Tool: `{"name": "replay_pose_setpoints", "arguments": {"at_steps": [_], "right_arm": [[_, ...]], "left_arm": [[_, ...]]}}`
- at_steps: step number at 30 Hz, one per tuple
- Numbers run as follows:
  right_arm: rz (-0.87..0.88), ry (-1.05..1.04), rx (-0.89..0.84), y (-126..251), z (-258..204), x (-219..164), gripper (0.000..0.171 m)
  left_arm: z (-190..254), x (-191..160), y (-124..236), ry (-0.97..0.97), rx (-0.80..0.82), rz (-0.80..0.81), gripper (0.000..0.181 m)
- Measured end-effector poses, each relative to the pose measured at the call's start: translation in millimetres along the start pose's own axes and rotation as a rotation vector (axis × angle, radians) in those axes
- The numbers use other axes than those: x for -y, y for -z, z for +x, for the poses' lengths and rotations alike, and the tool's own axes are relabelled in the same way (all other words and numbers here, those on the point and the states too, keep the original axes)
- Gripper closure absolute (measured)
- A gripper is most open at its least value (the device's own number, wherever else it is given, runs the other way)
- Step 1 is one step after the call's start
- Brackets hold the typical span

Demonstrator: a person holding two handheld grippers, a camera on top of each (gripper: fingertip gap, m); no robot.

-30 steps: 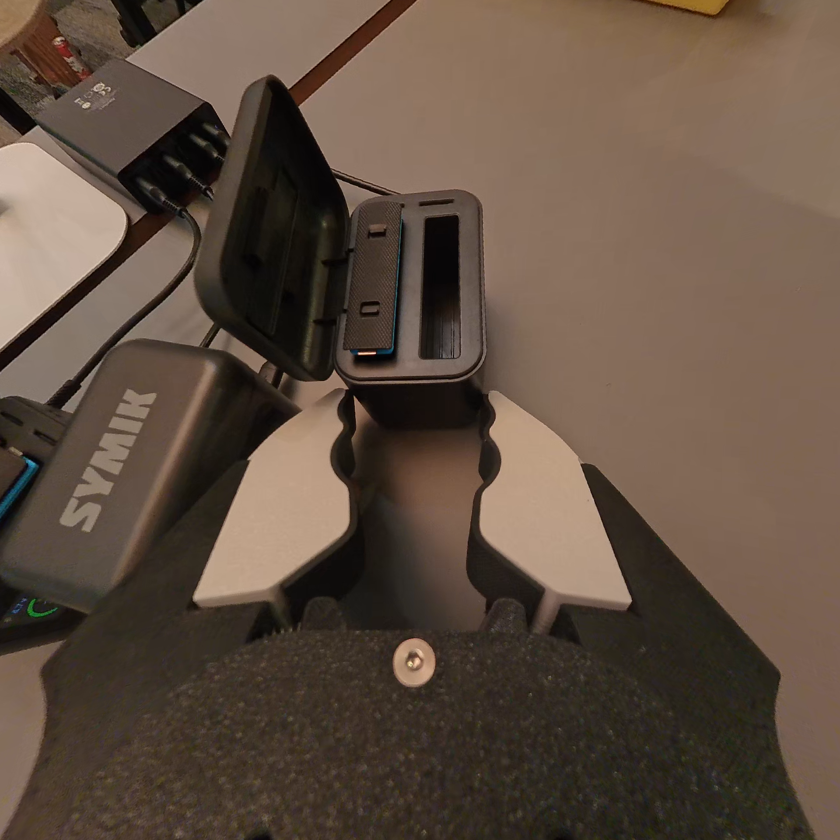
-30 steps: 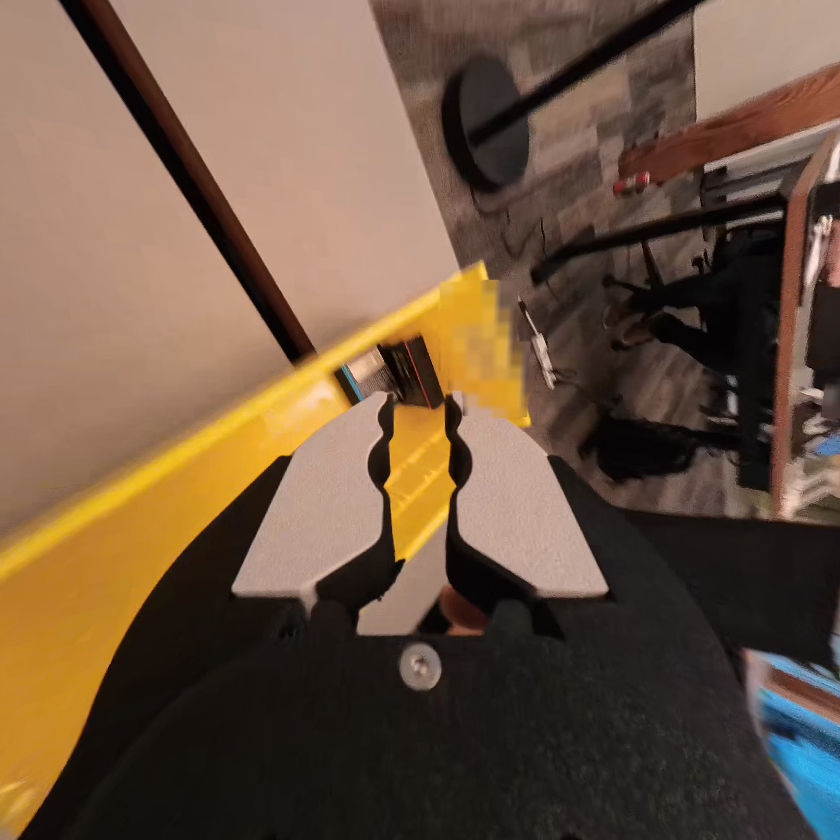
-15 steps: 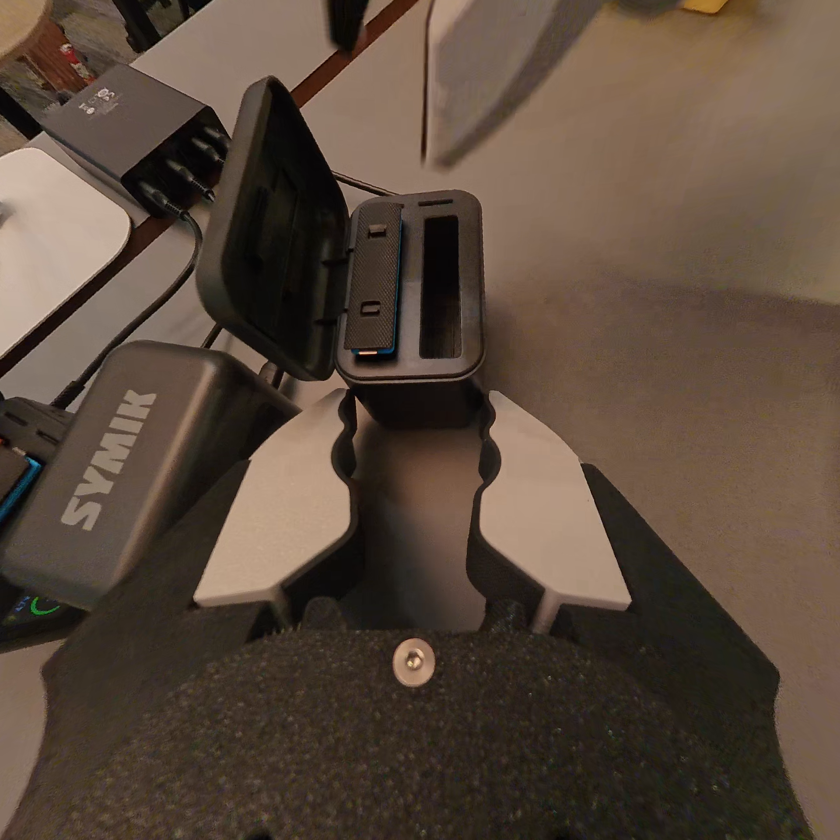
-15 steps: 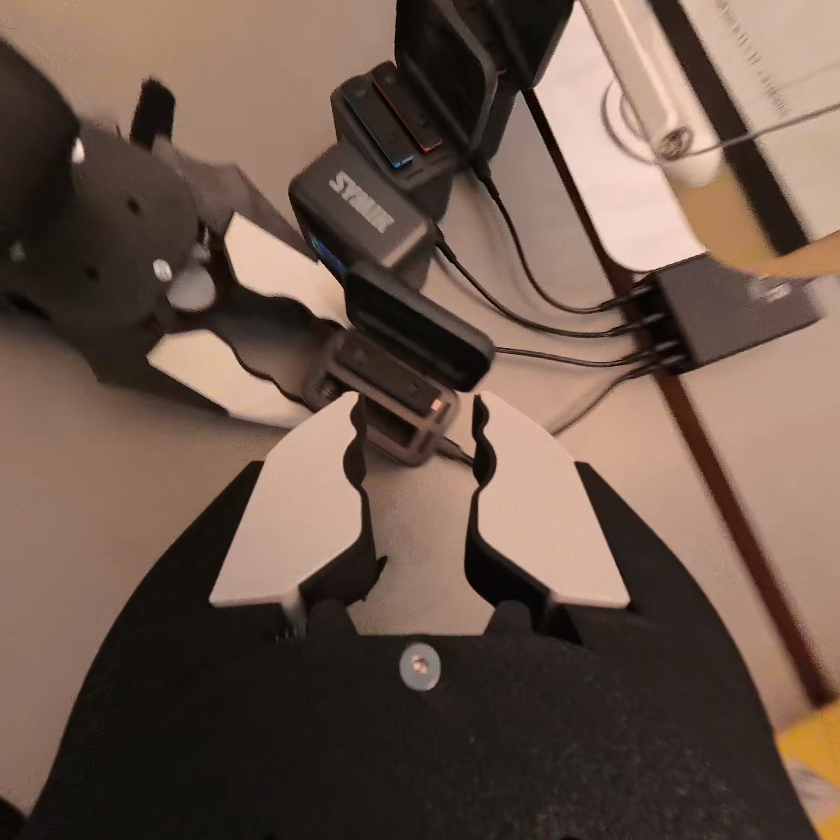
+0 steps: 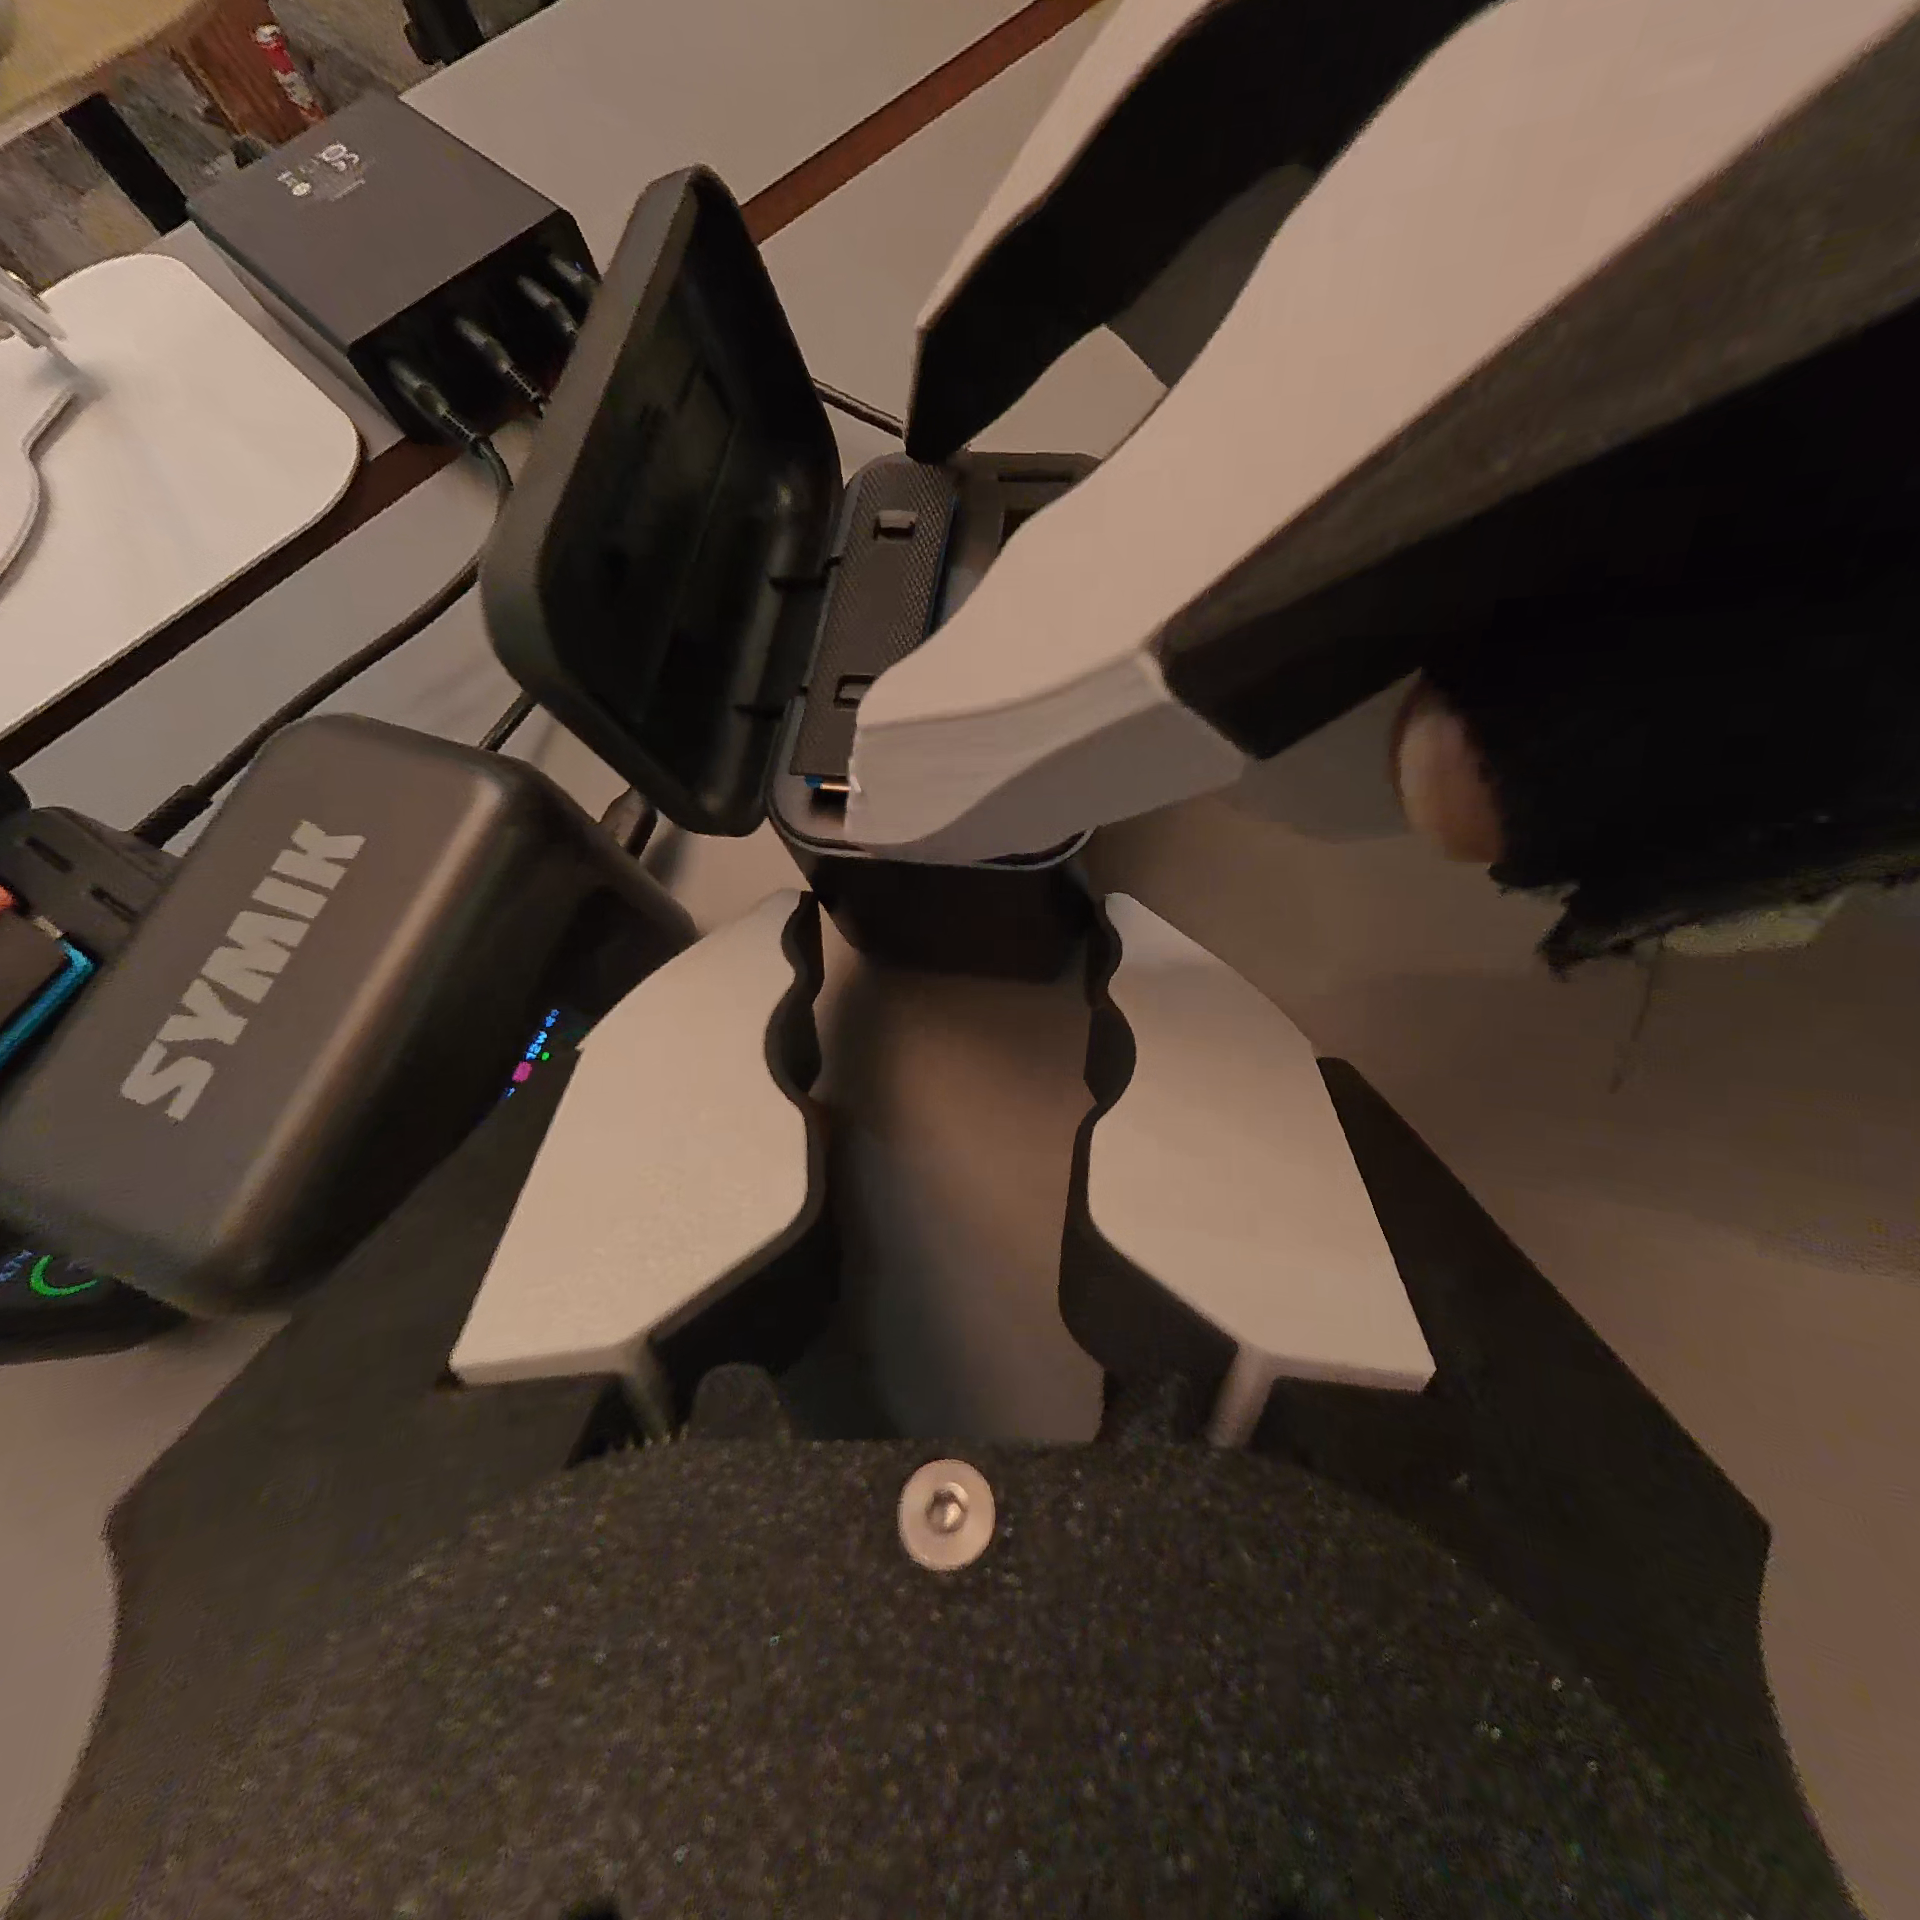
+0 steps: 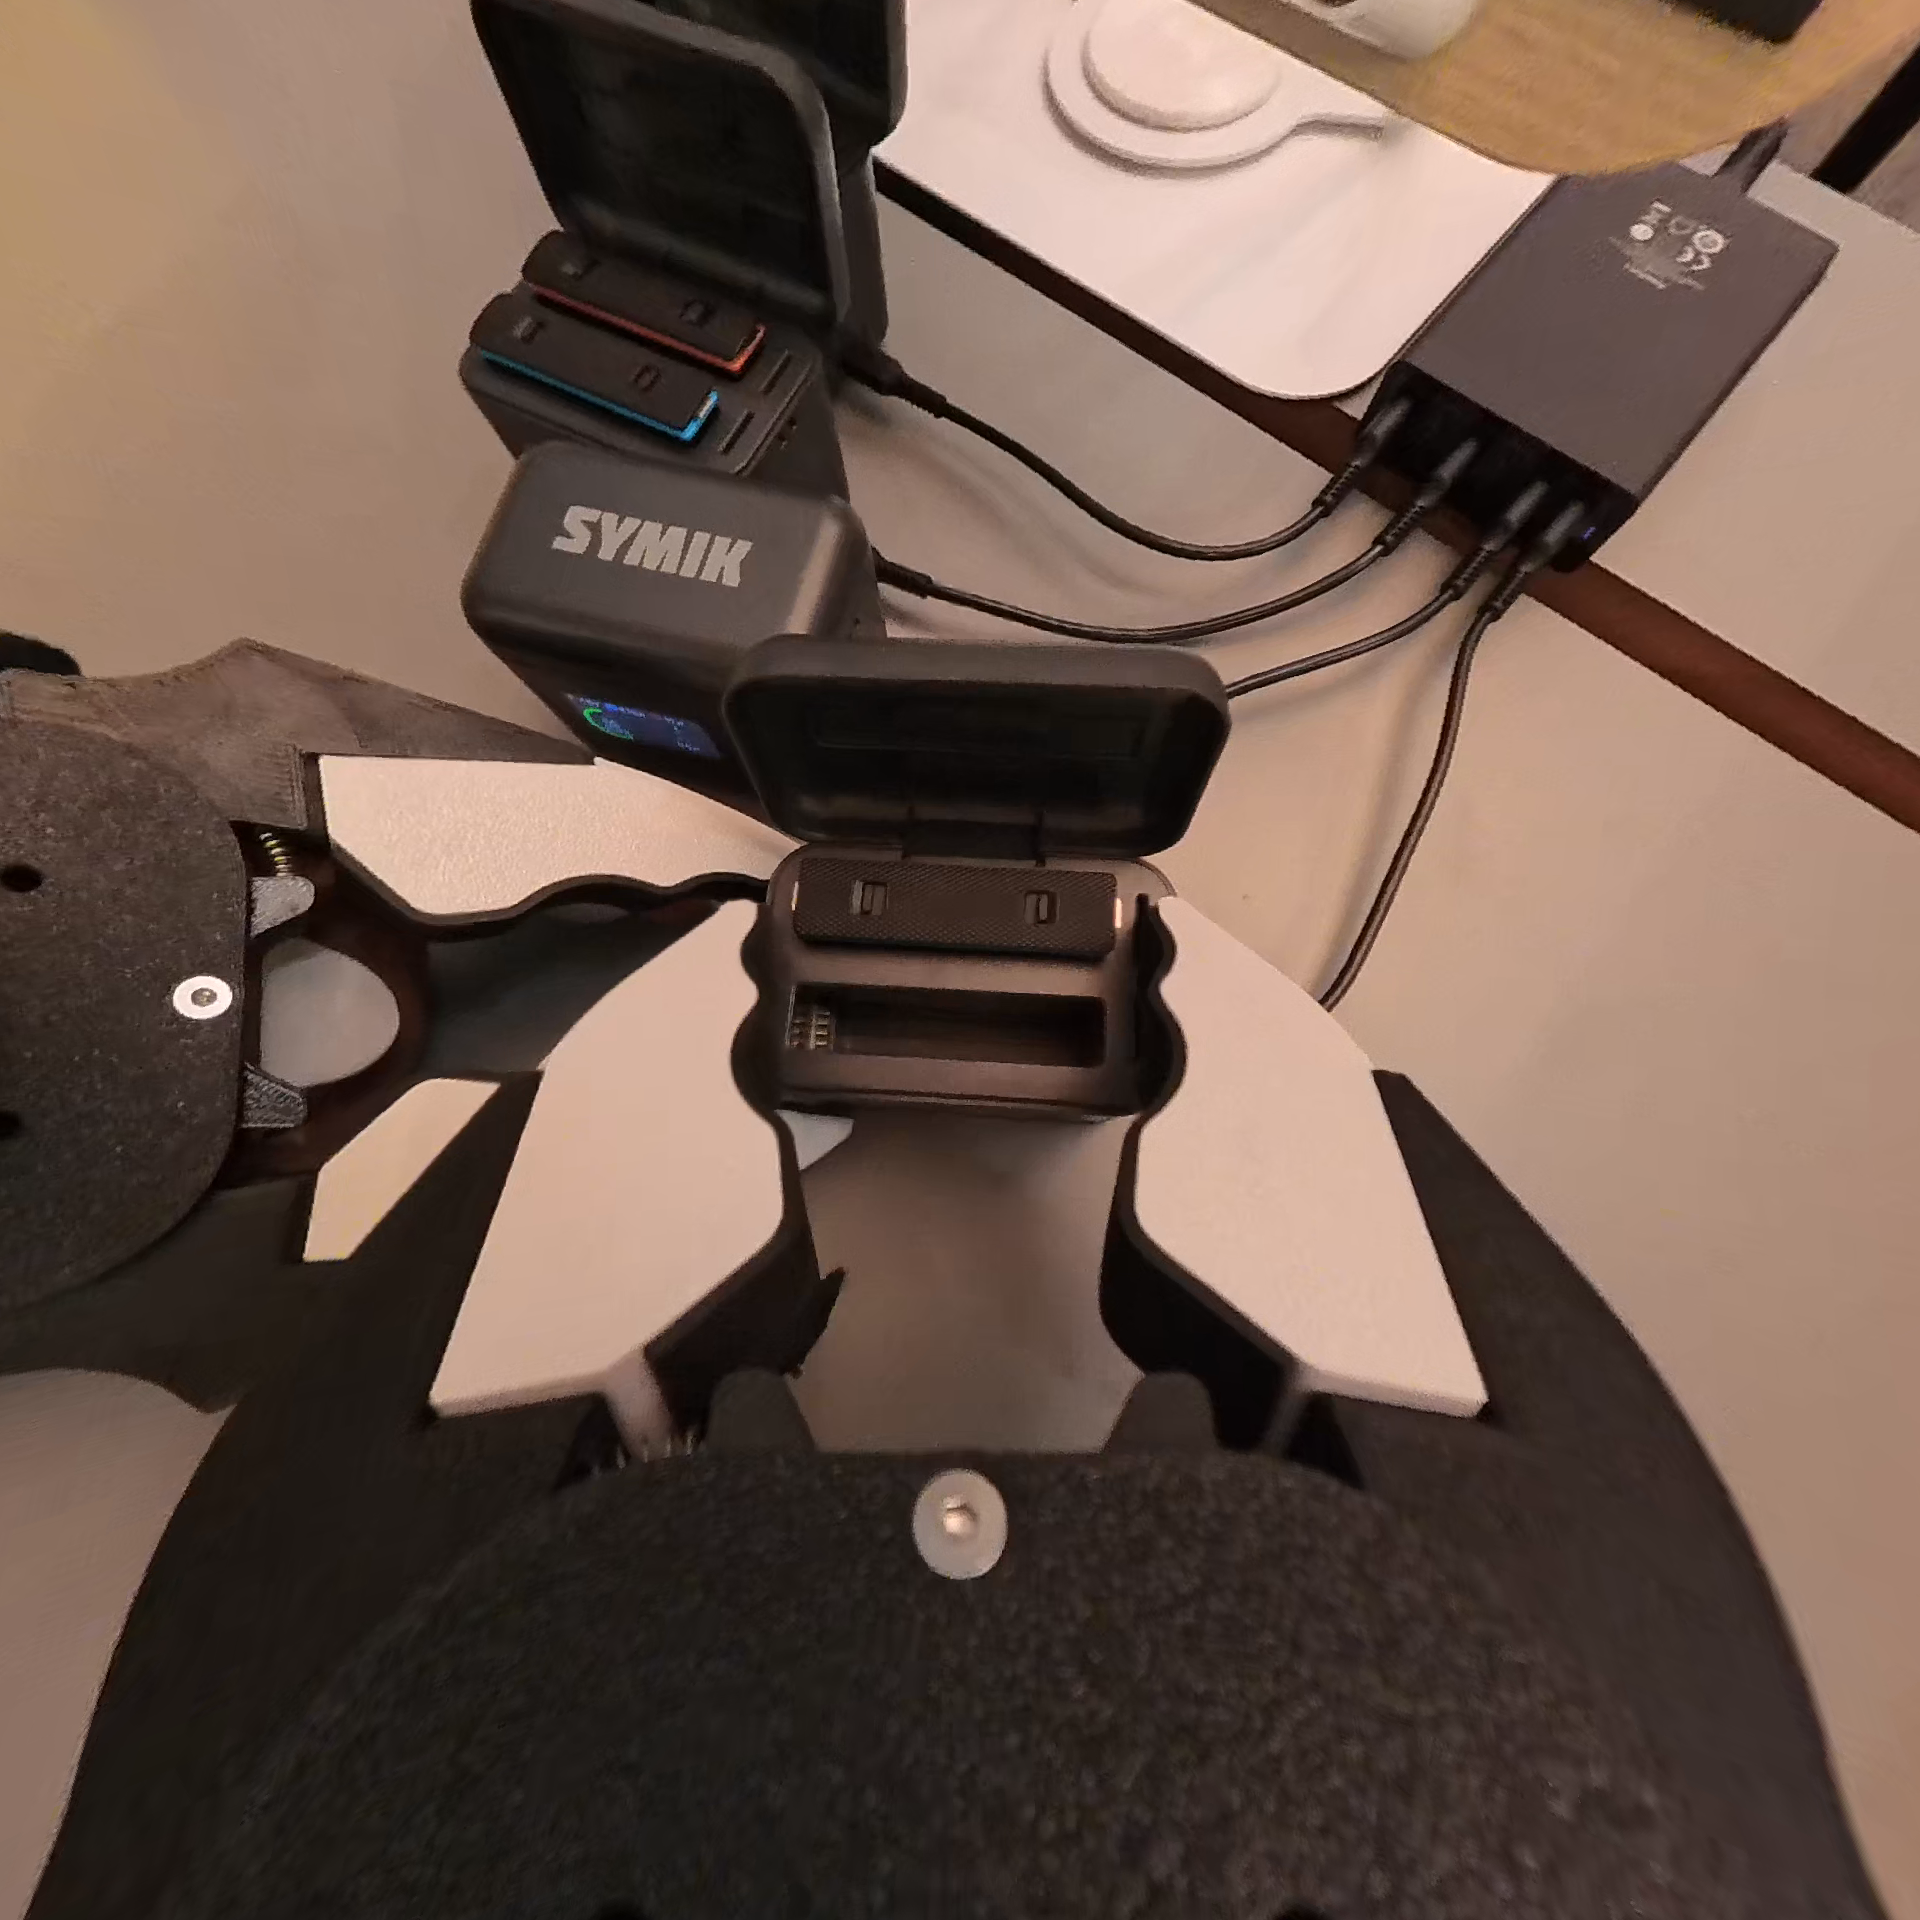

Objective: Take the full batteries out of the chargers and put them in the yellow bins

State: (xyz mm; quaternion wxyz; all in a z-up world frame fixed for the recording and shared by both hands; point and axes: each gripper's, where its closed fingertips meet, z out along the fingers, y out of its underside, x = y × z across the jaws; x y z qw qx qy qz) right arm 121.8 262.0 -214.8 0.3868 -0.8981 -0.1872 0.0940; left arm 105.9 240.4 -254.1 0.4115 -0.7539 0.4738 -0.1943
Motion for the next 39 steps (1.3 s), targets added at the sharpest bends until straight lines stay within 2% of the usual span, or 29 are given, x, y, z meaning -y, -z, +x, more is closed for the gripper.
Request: {"name": "replay_pose_setpoints", "arguments": {"at_steps": [7,11,39], "right_arm": [[0.048,-0.028,-0.035,-2.6,-0.7,2.7,0.108],[0.056,-0.011,-0.073,-4.5,-0.3,2.4,0.107],[0.081,0.013,-0.030,4.0,3.3,-2.3,0.114]], "left_arm": [[3.1,7.5,-1.8,0.000,-0.030,0.034,0.120],[0.4,9.7,-2.1,0.023,-0.038,0.046,0.129],[8.7,8.8,-4.1,-0.018,-0.049,0.020,0.128]]}}
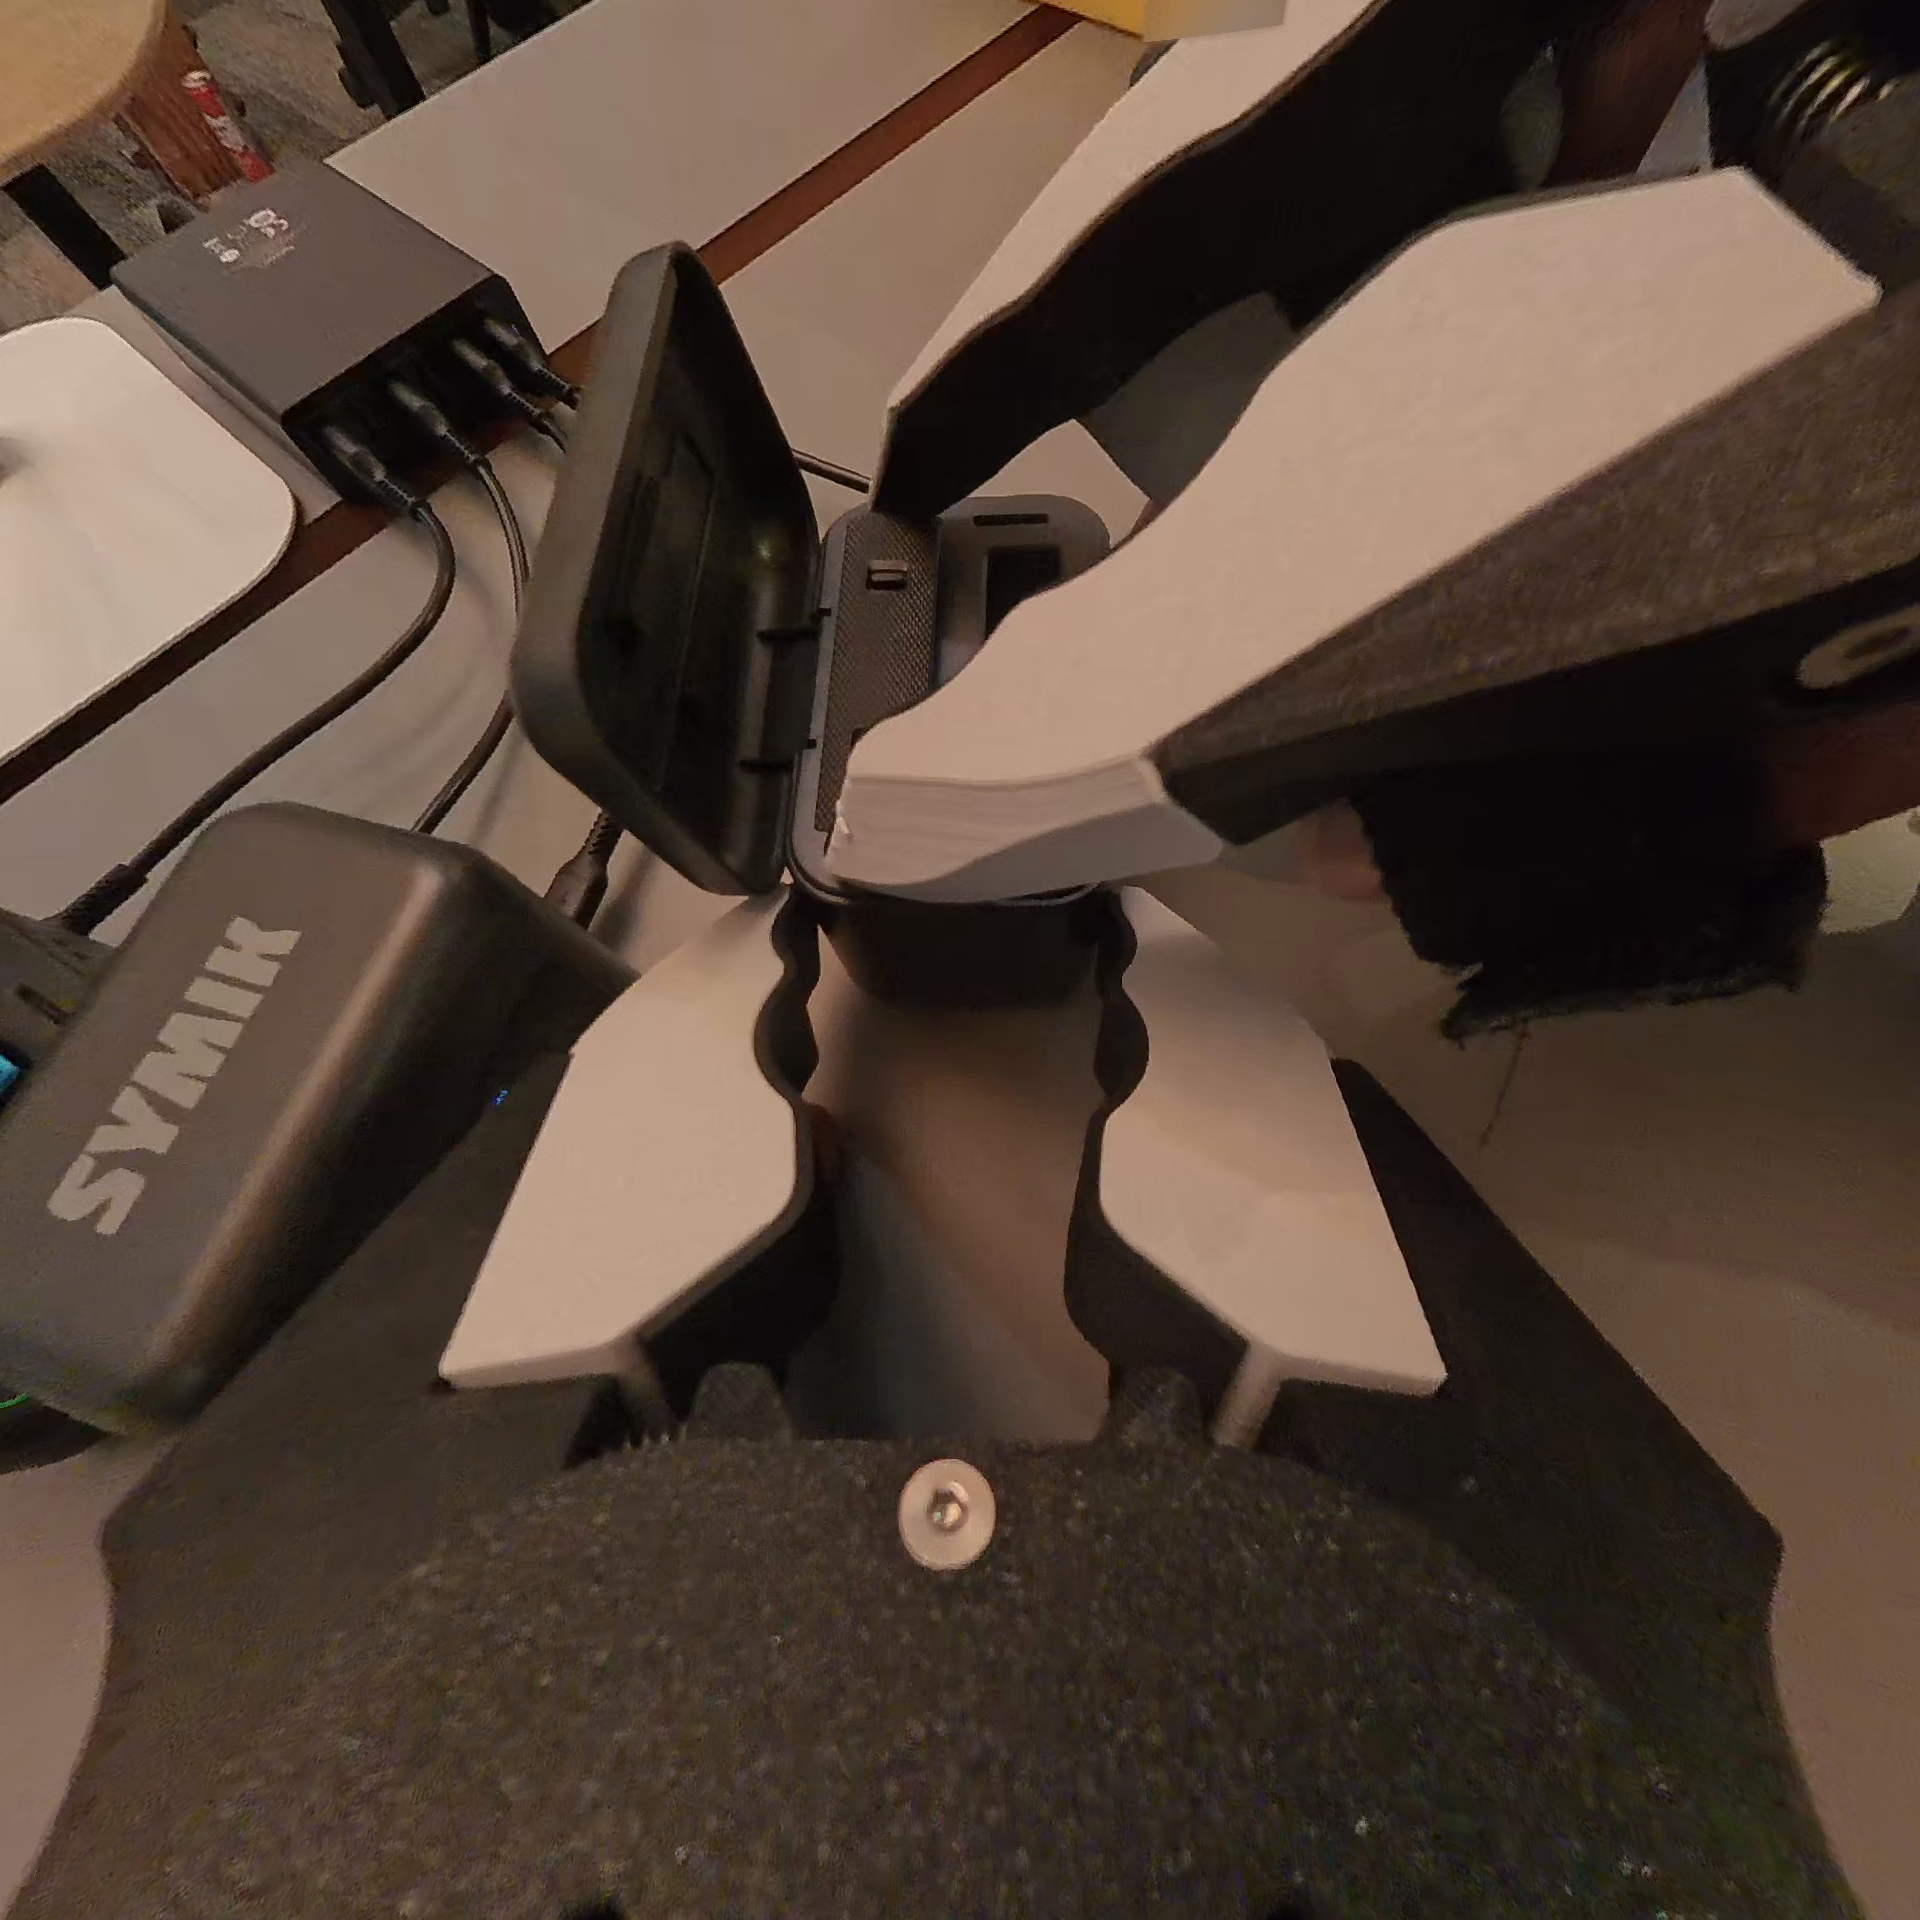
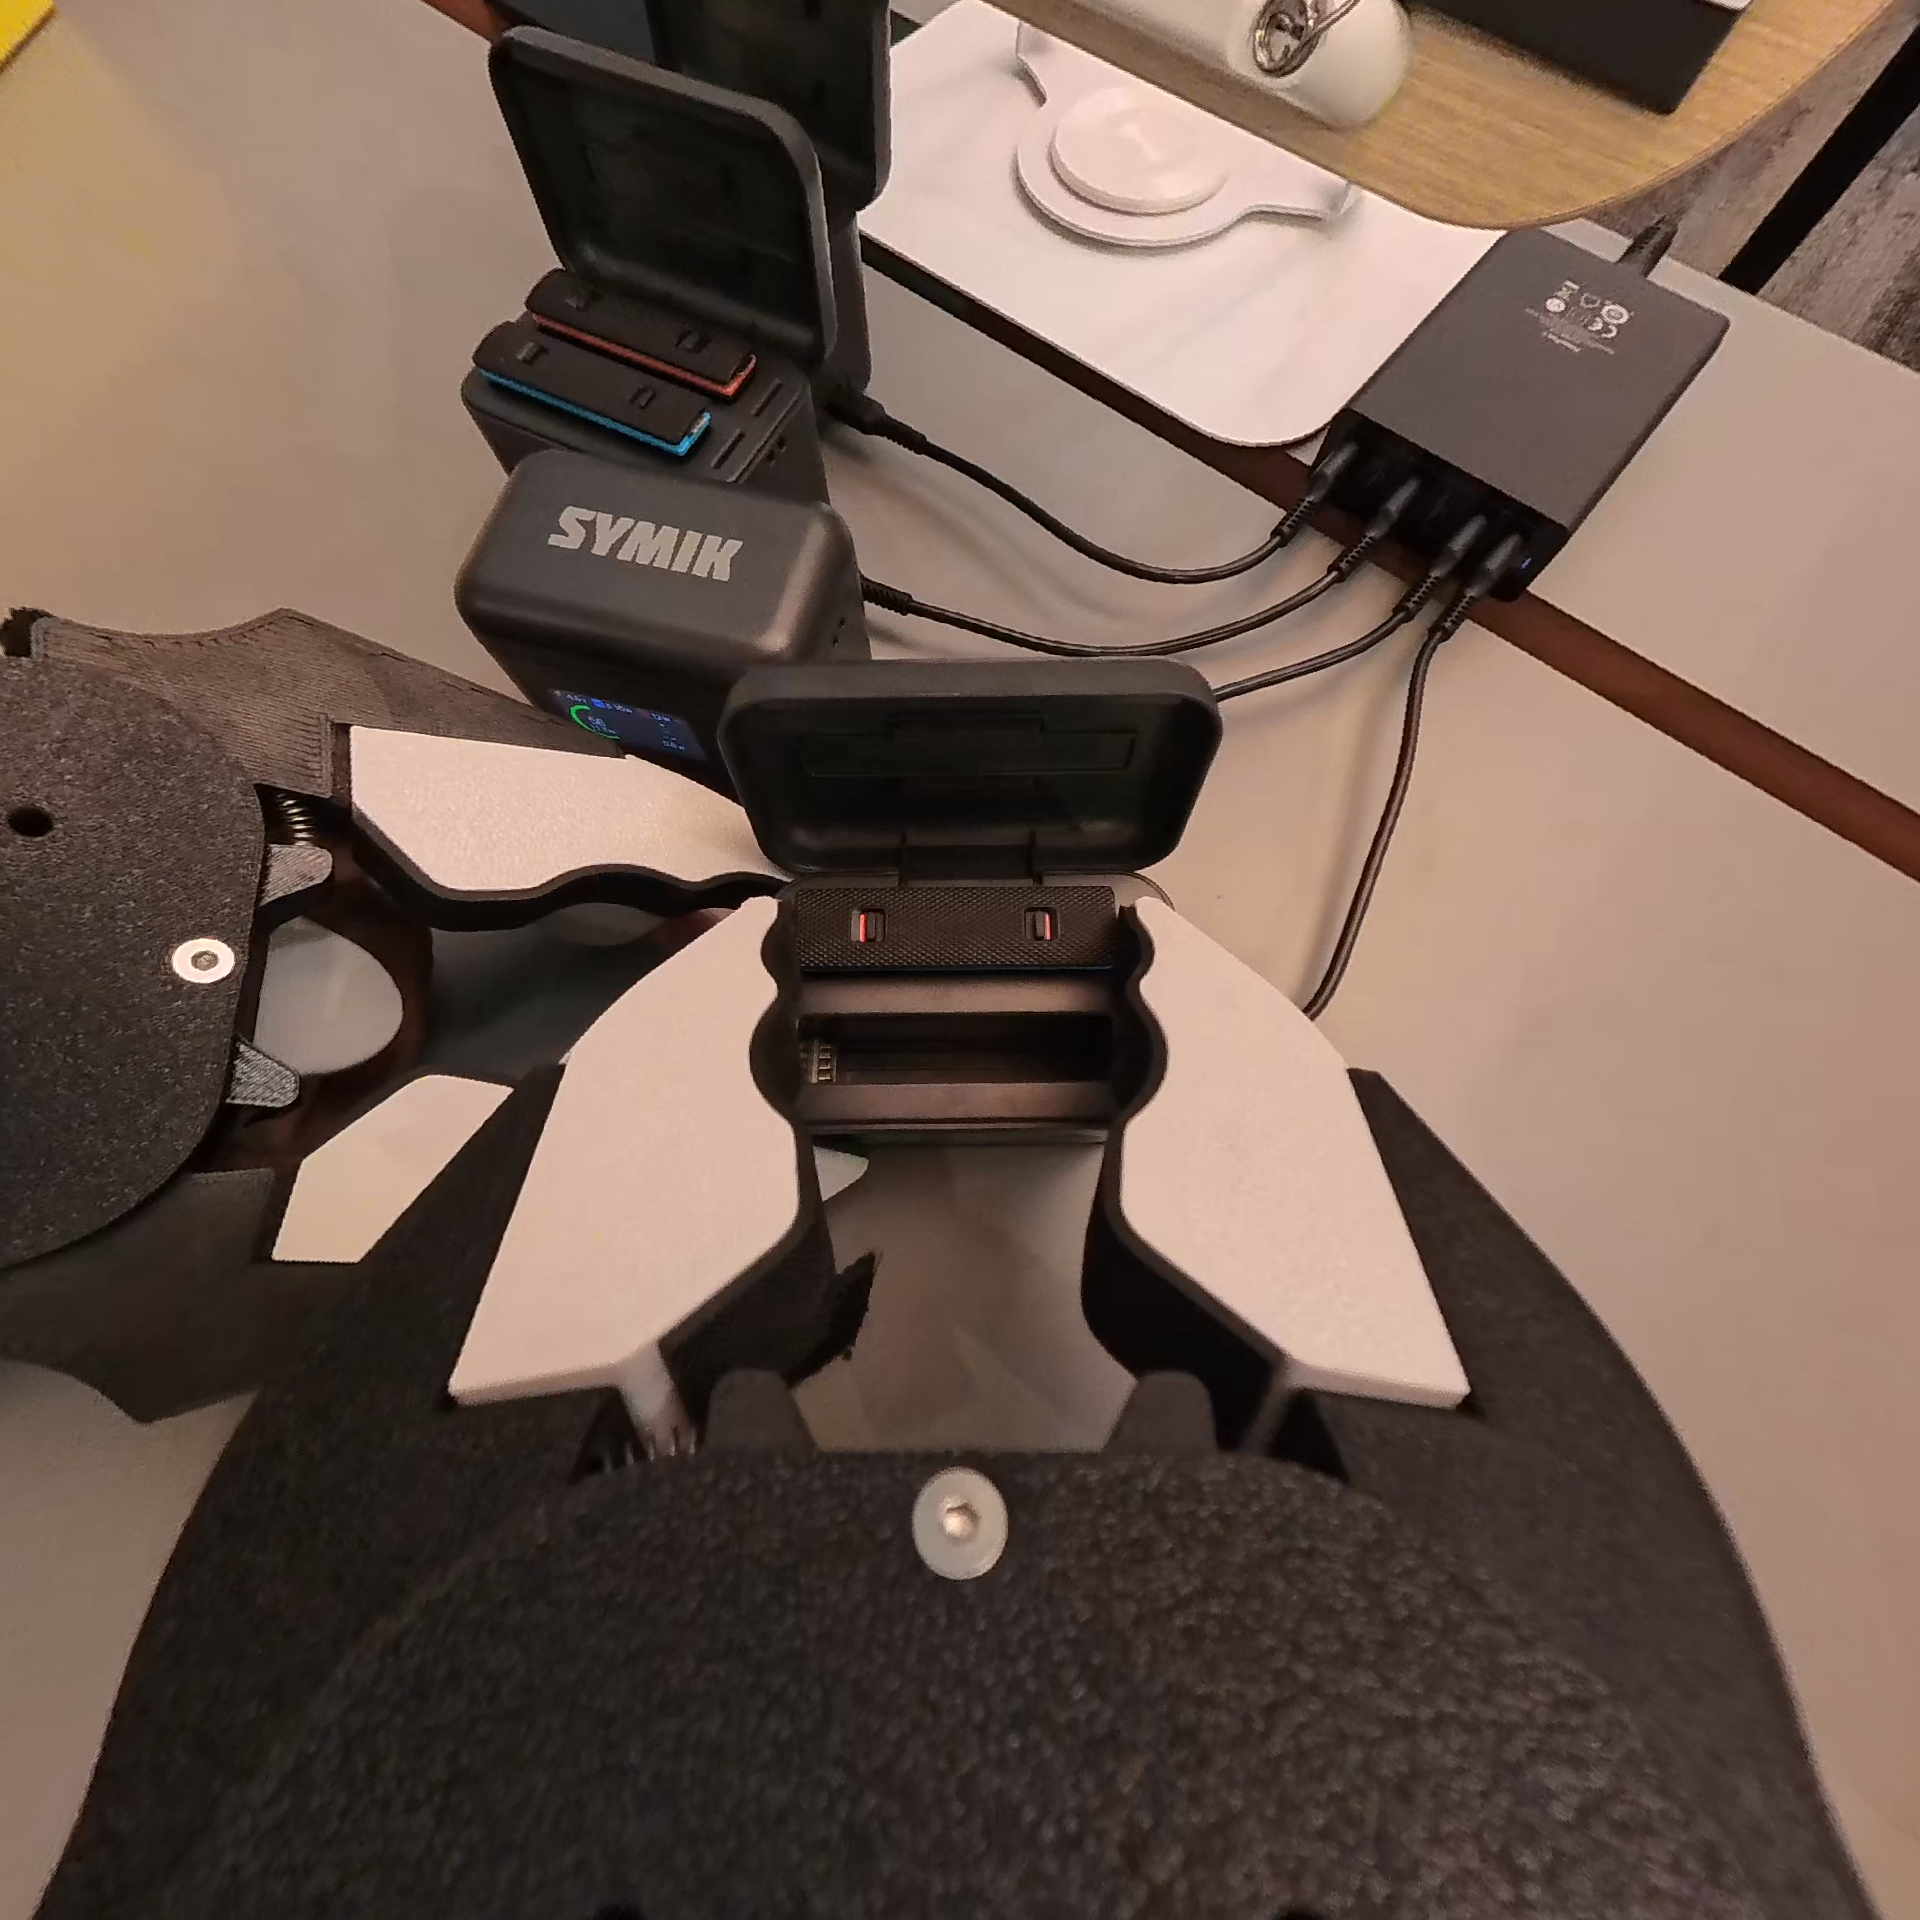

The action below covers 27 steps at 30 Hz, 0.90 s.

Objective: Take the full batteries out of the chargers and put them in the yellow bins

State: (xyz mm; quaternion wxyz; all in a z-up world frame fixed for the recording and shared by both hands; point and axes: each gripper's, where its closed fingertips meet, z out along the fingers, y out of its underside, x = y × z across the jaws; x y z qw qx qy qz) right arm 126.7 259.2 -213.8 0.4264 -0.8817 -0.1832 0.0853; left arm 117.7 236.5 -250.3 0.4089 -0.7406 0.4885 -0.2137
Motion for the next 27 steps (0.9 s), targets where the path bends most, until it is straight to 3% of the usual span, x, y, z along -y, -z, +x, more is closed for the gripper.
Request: {"name": "replay_pose_setpoints", "arguments": {"at_steps": [10,13,15,20,27], "right_arm": [[0.003,-0.005,0.011,1.2,2.4,0.2,0.114],[0.101,-0.053,0.037,18.6,5.6,24.8,0.114],[0.096,0.038,-0.016,27.5,9.5,32.4,0.114],[0.126,-0.029,0.034,43.5,15.2,36.6,0.113],[0.131,-0.084,-0.021,69.0,46.4,28.7,0.113]], "left_arm": [[0.9,0.6,-1.7,-0.010,-0.005,-0.005,0.129],[-0.4,0.1,-2.0,0.025,-0.031,-0.012,0.129],[0.1,0.3,-1.9,0.014,-0.023,-0.011,0.129],[0.0,0.5,-1.6,0.016,-0.031,-0.007,0.129],[-0.1,1.2,-1.4,0.007,-0.032,0.008,0.129]]}}
